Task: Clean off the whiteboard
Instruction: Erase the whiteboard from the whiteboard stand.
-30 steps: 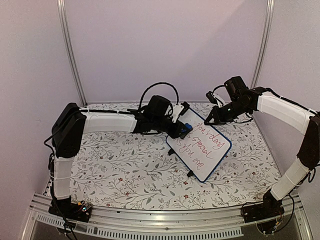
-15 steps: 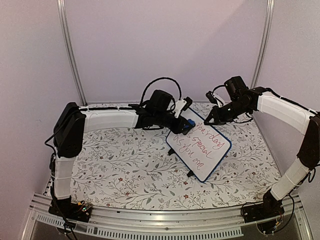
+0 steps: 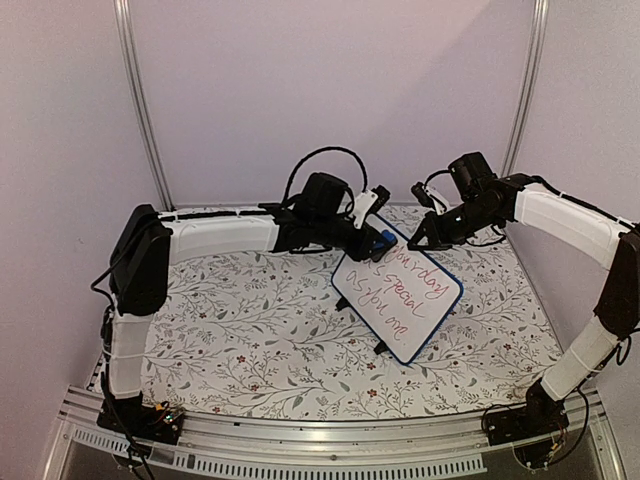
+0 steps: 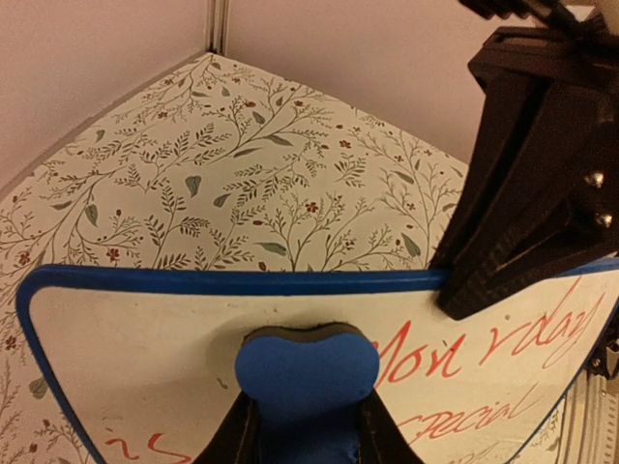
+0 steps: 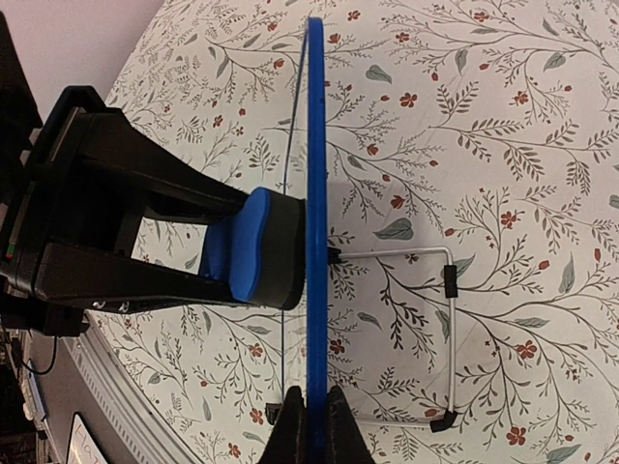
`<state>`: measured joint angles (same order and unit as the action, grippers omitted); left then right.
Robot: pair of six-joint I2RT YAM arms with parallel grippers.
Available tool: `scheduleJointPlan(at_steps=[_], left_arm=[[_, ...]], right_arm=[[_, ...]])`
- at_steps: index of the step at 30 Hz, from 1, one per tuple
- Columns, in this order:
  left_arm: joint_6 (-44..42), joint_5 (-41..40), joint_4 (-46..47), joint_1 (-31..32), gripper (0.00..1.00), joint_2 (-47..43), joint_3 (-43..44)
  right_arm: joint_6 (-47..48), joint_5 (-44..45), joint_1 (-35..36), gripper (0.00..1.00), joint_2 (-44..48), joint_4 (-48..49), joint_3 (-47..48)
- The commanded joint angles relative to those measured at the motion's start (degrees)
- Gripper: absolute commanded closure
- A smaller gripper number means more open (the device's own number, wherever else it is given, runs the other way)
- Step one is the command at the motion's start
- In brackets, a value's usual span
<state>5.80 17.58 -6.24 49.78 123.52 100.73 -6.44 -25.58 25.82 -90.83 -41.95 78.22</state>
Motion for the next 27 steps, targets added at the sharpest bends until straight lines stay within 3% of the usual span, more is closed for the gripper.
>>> scheduleJointPlan(at_steps=[1, 12, 27], left_arm=[[-0.13, 1.65, 1.74, 1.31, 1.00, 1.87, -3.84], [0.07, 1.23, 3.48, 1.19, 1.00, 0.25, -10.34], [-2.29, 4.29, 7.31, 1.20, 1.00, -1.06, -8.38]], right_arm=[[2.48, -6.76, 2.15, 1.00, -0.58, -0.85, 0.67], [2.57, -7.11, 2.13, 1.00, -1.11, -0.83, 1.00], [2.48, -7.20, 2.13, 1.00, -1.08, -0.59, 0.53]])
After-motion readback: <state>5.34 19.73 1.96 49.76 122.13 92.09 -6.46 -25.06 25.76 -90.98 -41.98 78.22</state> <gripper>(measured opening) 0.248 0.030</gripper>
